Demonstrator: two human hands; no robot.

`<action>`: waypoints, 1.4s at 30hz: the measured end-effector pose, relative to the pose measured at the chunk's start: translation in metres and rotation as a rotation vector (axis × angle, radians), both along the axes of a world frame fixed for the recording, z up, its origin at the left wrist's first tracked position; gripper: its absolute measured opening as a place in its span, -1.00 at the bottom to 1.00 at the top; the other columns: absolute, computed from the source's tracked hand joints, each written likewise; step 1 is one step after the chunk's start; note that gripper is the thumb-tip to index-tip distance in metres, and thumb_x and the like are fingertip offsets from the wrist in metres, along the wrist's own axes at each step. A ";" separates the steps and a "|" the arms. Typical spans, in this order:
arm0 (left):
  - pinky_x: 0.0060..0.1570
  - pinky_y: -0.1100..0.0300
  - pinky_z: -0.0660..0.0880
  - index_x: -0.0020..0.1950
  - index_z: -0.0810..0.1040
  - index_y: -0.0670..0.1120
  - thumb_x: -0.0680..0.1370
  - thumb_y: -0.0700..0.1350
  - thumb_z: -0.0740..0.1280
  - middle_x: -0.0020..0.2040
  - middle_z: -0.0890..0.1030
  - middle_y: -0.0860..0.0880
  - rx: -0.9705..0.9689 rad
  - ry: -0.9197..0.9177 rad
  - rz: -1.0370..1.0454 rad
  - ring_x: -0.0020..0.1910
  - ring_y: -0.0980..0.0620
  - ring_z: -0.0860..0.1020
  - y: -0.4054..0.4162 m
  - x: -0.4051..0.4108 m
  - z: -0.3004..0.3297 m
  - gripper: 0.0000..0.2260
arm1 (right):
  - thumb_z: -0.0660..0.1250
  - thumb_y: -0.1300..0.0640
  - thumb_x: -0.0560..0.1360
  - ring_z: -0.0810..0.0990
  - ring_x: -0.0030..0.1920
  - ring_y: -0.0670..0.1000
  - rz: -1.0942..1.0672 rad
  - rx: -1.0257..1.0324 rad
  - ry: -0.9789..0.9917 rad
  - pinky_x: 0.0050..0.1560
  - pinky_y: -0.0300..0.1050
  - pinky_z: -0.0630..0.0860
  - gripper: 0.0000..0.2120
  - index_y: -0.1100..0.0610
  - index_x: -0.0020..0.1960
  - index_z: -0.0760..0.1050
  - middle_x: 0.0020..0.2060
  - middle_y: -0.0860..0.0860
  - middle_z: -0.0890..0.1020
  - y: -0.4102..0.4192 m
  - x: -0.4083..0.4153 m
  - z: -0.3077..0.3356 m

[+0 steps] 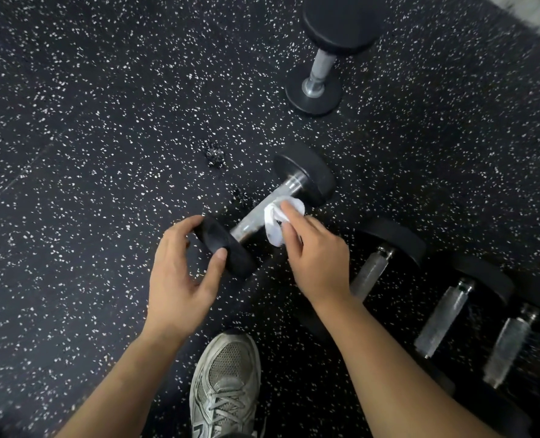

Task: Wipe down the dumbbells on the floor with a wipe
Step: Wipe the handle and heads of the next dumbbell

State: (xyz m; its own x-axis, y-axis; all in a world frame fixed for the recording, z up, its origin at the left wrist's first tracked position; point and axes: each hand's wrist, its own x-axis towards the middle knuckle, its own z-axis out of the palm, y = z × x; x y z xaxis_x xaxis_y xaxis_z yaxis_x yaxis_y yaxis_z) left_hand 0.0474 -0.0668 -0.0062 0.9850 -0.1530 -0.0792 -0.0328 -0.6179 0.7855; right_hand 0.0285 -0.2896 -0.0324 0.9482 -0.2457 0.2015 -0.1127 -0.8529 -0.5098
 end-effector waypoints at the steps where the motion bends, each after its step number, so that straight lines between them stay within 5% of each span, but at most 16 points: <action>1: 0.29 -0.07 0.51 0.46 0.40 -0.03 0.60 0.07 0.36 0.33 0.51 0.07 0.004 -0.004 -0.004 0.28 0.00 0.53 0.000 -0.001 0.001 -0.54 | 0.32 0.09 0.68 0.42 -0.46 -0.12 -0.017 -0.010 -0.007 -0.47 -0.29 0.24 -0.72 -0.02 0.36 0.61 -0.28 -0.13 0.62 0.001 0.004 0.001; 4: 0.26 -0.07 0.51 0.42 0.43 -0.06 0.60 0.03 0.36 0.27 0.55 0.04 0.011 -0.032 -0.018 0.24 0.02 0.53 -0.002 -0.004 0.004 -0.59 | 0.26 0.07 0.65 0.55 -0.47 0.02 -0.077 -0.034 0.034 -0.50 -0.13 0.42 -0.65 -0.11 0.41 0.55 -0.26 -0.06 0.69 -0.001 0.013 -0.002; 9: 0.23 0.06 0.48 0.41 0.42 -0.05 0.59 0.00 0.37 0.15 0.53 0.07 0.041 -0.079 -0.095 0.16 0.04 0.52 -0.010 -0.011 0.009 -0.59 | 0.14 0.06 0.66 0.47 -0.51 0.02 -0.090 -0.084 0.089 -0.53 -0.11 0.40 -0.61 -0.14 0.40 0.55 -0.26 -0.09 0.65 -0.011 0.010 -0.004; 16: 0.42 0.22 0.34 0.53 0.35 -0.02 0.52 0.23 0.38 0.41 0.48 0.08 0.053 0.074 -0.136 0.40 0.12 0.44 -0.009 -0.020 -0.001 -0.35 | 0.13 -0.06 0.69 0.66 -0.40 0.14 0.353 -0.075 0.154 -0.49 -0.08 0.49 -0.69 -0.06 0.15 0.64 -0.20 -0.04 0.72 0.003 -0.016 0.002; 20: 0.40 0.23 0.34 0.56 0.31 0.00 0.48 0.33 0.36 0.44 0.46 0.09 0.064 0.119 -0.179 0.39 0.14 0.43 -0.014 -0.029 0.000 -0.25 | 0.25 -0.01 0.69 0.62 -0.50 0.07 0.203 -0.168 0.147 -0.55 -0.27 0.23 -0.78 -0.06 0.19 0.65 -0.38 -0.03 0.69 -0.021 -0.009 0.005; 24: 0.40 0.25 0.32 0.57 0.30 0.03 0.41 0.37 0.41 0.42 0.45 0.11 0.087 0.135 -0.212 0.38 0.18 0.42 -0.017 -0.033 0.000 -0.18 | 0.13 -0.02 0.73 0.65 -0.43 0.10 -0.001 -0.240 0.276 -0.47 -0.17 0.38 -0.69 -0.08 0.36 0.55 -0.34 0.00 0.70 -0.035 -0.008 0.009; 29: 0.39 0.47 0.22 0.54 0.34 -0.03 0.46 0.31 0.39 0.40 0.45 0.09 0.058 0.111 -0.235 0.37 0.14 0.44 -0.020 -0.036 -0.001 -0.25 | 0.04 -0.23 0.68 0.67 -0.34 0.15 0.209 -0.056 0.258 -0.41 -0.05 0.49 -0.61 -0.12 0.13 0.61 -0.24 -0.01 0.69 -0.014 -0.030 0.015; 36: 0.39 0.41 0.26 0.53 0.33 0.00 0.47 0.29 0.38 0.39 0.45 0.11 0.053 0.124 -0.223 0.38 0.12 0.44 -0.021 -0.037 0.000 -0.29 | 0.30 -0.32 0.56 0.64 -0.31 0.04 0.002 -0.083 0.142 -0.39 -0.12 0.47 -0.64 -0.16 0.18 0.69 -0.12 -0.07 0.65 -0.017 -0.028 0.016; 40: 0.39 0.29 0.31 0.54 0.32 0.03 0.46 0.32 0.36 0.40 0.45 0.12 0.065 0.141 -0.211 0.37 0.13 0.45 -0.021 -0.037 0.001 -0.27 | 0.47 0.01 0.55 0.56 -0.40 0.03 -0.178 -0.081 0.084 -0.41 -0.20 0.31 -0.88 -0.04 0.06 0.72 -0.17 -0.07 0.62 -0.026 -0.027 0.010; 42: 0.38 0.36 0.27 0.54 0.33 0.02 0.46 0.32 0.37 0.40 0.46 0.10 0.067 0.135 -0.213 0.38 0.12 0.45 -0.021 -0.036 0.000 -0.27 | 0.47 0.18 0.52 0.56 -0.37 0.01 -0.244 -0.070 0.085 -0.40 -0.20 0.32 -0.80 -0.01 0.12 0.69 -0.13 -0.07 0.63 -0.030 -0.032 0.008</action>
State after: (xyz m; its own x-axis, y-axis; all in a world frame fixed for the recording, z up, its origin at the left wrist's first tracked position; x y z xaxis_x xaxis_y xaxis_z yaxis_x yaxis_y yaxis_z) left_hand 0.0118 -0.0881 -0.0063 0.9107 -0.3463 -0.2251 -0.0654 -0.6591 0.7492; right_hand -0.0034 -0.3194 -0.0241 0.8768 -0.4574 0.1485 -0.3590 -0.8280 -0.4306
